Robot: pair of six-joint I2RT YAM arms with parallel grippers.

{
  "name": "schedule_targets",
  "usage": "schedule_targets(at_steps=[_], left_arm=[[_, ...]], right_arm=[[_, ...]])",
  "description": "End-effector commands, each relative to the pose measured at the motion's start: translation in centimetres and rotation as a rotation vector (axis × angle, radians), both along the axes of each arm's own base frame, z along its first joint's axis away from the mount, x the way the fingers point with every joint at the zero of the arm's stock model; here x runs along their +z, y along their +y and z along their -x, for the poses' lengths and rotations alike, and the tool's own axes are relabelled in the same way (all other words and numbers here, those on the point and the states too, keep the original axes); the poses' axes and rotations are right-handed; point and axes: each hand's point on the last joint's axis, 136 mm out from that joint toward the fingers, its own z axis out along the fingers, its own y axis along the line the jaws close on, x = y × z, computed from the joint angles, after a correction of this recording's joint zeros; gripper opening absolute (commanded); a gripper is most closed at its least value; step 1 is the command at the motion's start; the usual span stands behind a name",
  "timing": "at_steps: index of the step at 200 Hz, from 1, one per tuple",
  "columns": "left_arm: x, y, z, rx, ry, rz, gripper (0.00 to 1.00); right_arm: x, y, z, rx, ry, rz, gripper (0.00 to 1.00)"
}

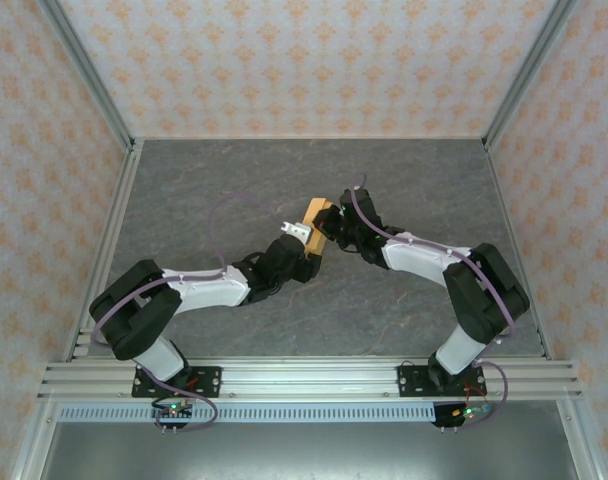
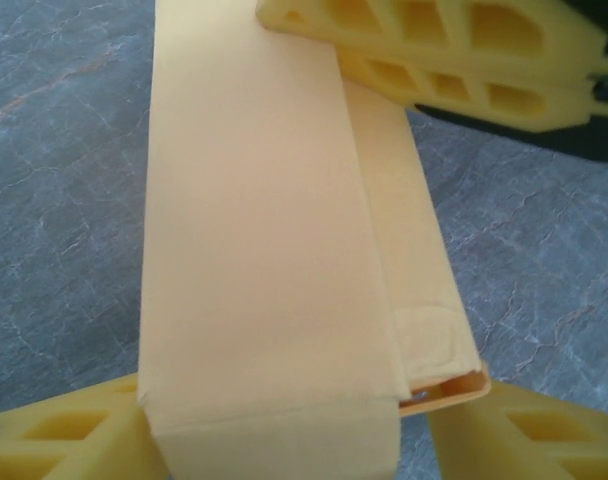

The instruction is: Fold the paper box

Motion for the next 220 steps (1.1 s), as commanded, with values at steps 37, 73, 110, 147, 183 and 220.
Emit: schedule_targets(at_steps=[37, 73, 110, 147, 183, 220], left_arm=[[1.8, -0.3, -1.1, -0.004, -0.066, -0.007, 0.44], [2.0, 0.5, -1.1, -0.045, -0.063, -0.044, 0.34], [3.3, 2.1, -1.5, -0.122, -0.047, -0.060, 0.26], [6.5, 2.5, -0.8, -0.341, -0.064, -0.014, 0.21], [8.6, 3.2, -0.5, -0.484, -0.046, -0.030, 0.17], [9.4, 3.6, 0.3, -0.593, 0.017, -0.051, 0.17]], right_arm=[[-2.0, -1.9, 1.2, -0.021, 0.059, 0.075, 0.06], [0.6, -2.8, 1.2, -0.015, -0.001, 0.098, 0.20], [5.6, -5.3, 2.1, 0.036, -0.154, 0.182, 0.31], [8.6, -6.6, 4.0, 0.346, -0.368, 0.424, 0.43], [9.2, -7.4, 3.5, 0.495, -0.671, 0.553, 0.43], [10.4, -10.0, 1.7, 0.434, -0.845, 0.528, 0.43]])
